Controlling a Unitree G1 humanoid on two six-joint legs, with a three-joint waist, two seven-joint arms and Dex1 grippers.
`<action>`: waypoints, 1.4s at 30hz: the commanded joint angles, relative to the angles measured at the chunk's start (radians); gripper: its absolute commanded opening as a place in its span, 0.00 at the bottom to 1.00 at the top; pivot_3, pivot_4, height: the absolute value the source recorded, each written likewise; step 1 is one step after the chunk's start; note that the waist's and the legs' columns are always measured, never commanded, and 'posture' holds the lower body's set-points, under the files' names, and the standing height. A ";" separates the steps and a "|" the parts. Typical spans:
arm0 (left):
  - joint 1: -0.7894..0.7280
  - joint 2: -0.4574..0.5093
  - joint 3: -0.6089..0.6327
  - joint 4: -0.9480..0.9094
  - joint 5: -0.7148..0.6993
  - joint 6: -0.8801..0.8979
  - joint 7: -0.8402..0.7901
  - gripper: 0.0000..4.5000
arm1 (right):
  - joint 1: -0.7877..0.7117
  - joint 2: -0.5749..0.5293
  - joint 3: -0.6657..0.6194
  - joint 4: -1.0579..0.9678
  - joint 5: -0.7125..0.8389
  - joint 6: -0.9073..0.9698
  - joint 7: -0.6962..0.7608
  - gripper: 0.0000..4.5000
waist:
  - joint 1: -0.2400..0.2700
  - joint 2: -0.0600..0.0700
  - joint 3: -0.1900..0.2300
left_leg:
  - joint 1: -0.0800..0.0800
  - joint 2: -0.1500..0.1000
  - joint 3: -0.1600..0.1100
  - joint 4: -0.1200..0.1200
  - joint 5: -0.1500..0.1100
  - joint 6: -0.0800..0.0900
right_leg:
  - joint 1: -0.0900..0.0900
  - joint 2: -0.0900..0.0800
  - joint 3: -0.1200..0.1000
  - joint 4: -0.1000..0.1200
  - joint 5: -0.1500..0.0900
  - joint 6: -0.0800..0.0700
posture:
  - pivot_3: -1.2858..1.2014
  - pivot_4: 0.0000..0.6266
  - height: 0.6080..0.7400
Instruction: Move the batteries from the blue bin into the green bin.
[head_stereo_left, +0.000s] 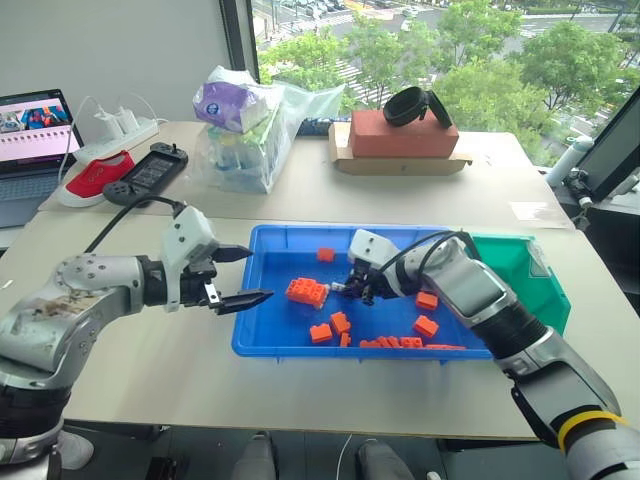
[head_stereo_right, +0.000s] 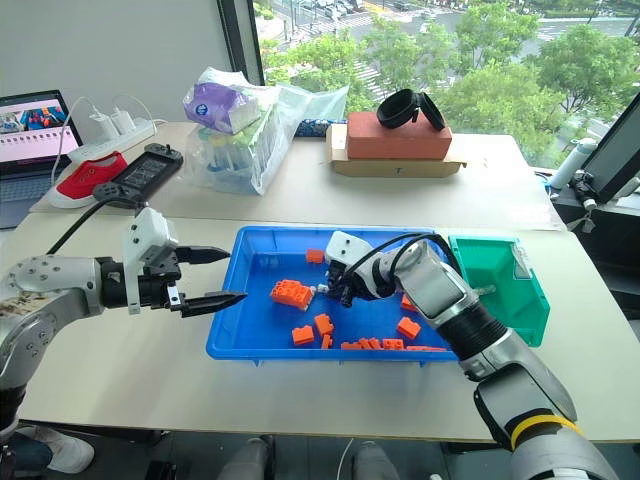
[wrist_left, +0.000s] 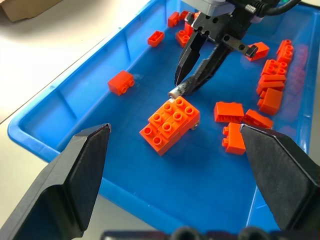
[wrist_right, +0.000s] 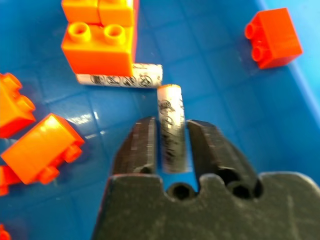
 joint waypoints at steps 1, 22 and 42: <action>-0.026 0.003 0.015 -0.016 -0.027 0.005 -0.012 1.00 | -0.037 -0.081 -0.178 -0.092 0.081 0.050 0.060 0.08 | 0.001 0.000 0.000 | 0.000 0.000 0.000 0.000 0.000 0.000 | 0.000 0.000 0.000 0.000 0.000 0.000 | 0.52 0.24 1.00; -0.126 -0.015 -0.087 0.080 0.028 -0.049 -0.085 1.00 | 0.109 -0.586 -0.437 0.174 -0.005 0.037 0.157 0.08 | -0.006 0.001 0.001 | 0.000 0.000 0.000 0.000 0.000 0.000 | 0.000 0.000 0.001 -0.001 0.000 0.000 | 0.52 0.24 1.00; 0.019 0.083 0.057 0.074 0.036 -0.047 -0.095 1.00 | -0.103 -0.310 -0.328 -0.049 0.087 0.036 0.267 0.57 | -0.030 0.001 0.001 | 0.001 0.000 0.000 0.000 0.000 0.000 | 0.001 0.000 0.001 0.000 0.000 0.000 | 0.52 0.24 1.00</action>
